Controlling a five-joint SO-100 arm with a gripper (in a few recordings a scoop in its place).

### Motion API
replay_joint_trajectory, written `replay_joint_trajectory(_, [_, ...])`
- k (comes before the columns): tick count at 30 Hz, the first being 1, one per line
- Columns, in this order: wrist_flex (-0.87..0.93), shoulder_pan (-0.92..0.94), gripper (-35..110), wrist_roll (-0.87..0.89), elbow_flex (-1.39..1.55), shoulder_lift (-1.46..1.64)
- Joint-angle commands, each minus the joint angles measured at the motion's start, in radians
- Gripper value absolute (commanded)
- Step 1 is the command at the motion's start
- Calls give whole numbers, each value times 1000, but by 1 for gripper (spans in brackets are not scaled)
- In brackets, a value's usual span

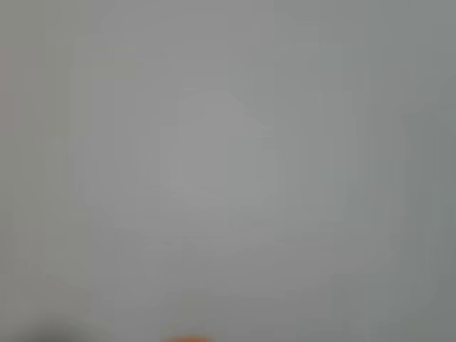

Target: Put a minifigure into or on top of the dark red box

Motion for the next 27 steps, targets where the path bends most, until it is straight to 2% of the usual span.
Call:
replay_joint_trajectory(1, [26,-17,0,-3,9,14])
replay_joint_trajectory(17, [26,-17,0,-2,9,14])
replay_joint_trajectory(22, [26,-6,15,11,9,14])
replay_joint_trajectory(24, [15,-17,12,-21,12,14])
replay_joint_trajectory(27, [-18,-15,29,-127,14,14])
